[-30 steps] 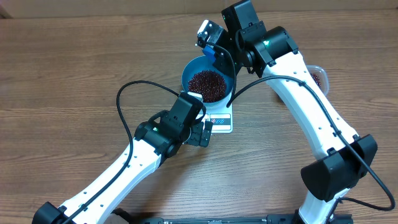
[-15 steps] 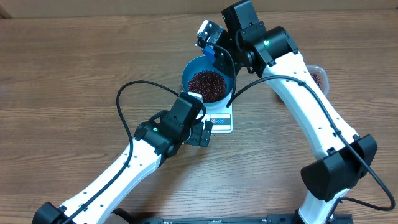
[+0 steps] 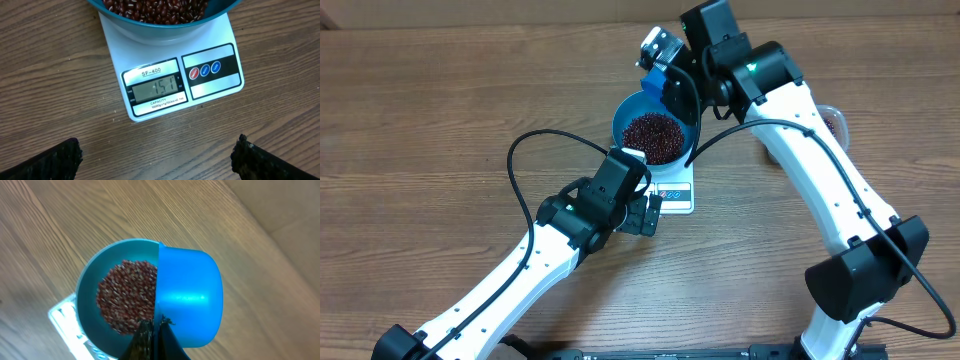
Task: Scoop item into bowl and weigh 150g on scale
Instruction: 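Lower the scoop into the bowl and shake out remaining beans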
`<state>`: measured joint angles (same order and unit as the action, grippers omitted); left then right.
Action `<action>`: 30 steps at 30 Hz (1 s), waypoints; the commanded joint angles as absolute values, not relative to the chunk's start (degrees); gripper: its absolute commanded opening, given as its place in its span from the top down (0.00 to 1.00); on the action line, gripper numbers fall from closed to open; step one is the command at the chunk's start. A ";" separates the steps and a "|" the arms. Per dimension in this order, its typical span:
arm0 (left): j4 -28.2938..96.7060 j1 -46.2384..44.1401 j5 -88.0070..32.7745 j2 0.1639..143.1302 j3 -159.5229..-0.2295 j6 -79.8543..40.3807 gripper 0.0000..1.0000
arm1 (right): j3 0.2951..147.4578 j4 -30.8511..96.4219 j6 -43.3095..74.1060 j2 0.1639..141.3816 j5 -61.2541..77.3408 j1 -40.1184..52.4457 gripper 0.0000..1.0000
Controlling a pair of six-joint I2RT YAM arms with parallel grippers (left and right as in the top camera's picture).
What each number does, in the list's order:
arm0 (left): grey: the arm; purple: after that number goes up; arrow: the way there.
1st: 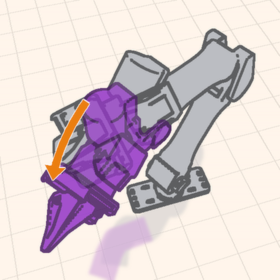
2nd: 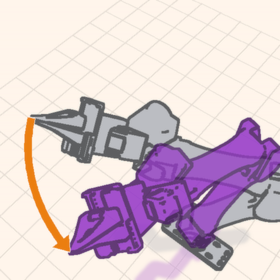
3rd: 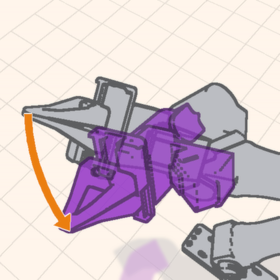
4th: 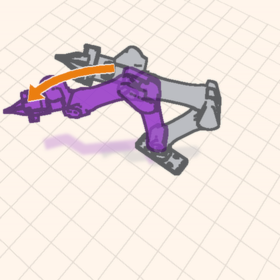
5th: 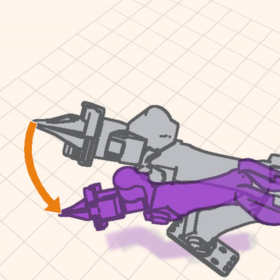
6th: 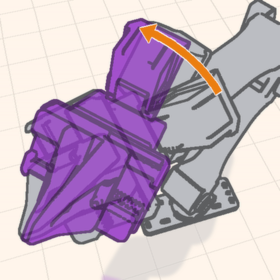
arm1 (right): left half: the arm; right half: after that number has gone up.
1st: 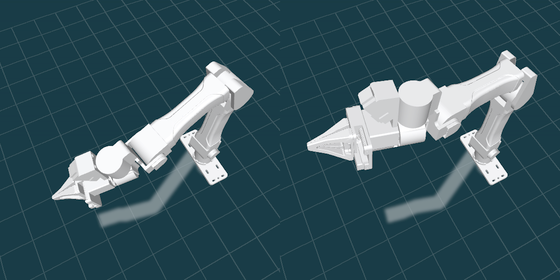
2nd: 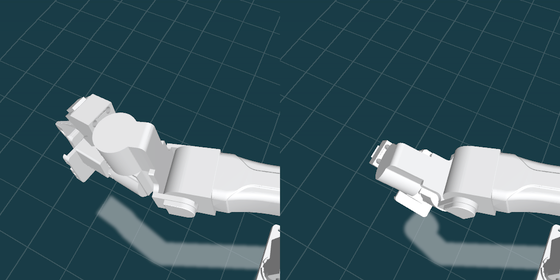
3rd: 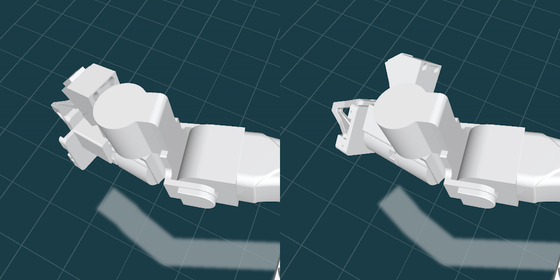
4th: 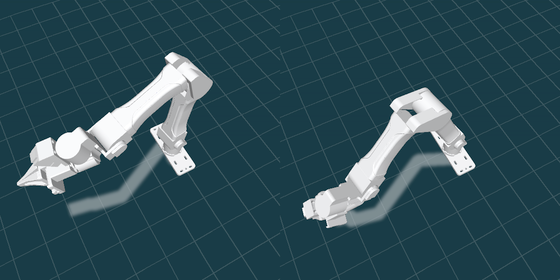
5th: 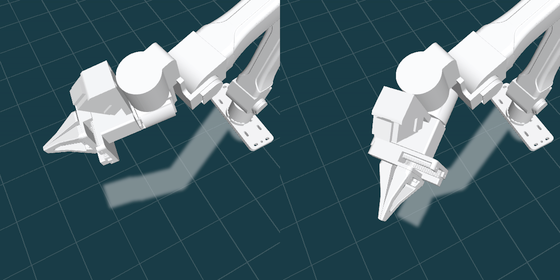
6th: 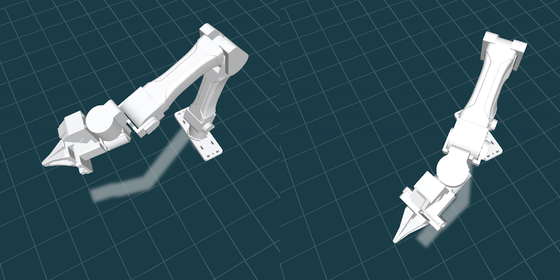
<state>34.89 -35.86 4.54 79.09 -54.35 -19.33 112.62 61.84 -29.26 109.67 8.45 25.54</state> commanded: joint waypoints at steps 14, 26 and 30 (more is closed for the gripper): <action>34.89 -35.64 4.91 78.76 -53.69 -18.41 0.00 | 114.43 62.41 -14.55 107.55 29.69 16.12 0.96; 34.89 -35.64 4.91 78.76 -53.69 -18.41 0.01 | 114.19 64.01 -14.57 107.59 29.67 16.12 0.96; 34.89 -35.64 4.91 78.76 -53.69 -18.41 0.01 | 113.56 64.01 -14.59 107.59 29.65 16.10 0.96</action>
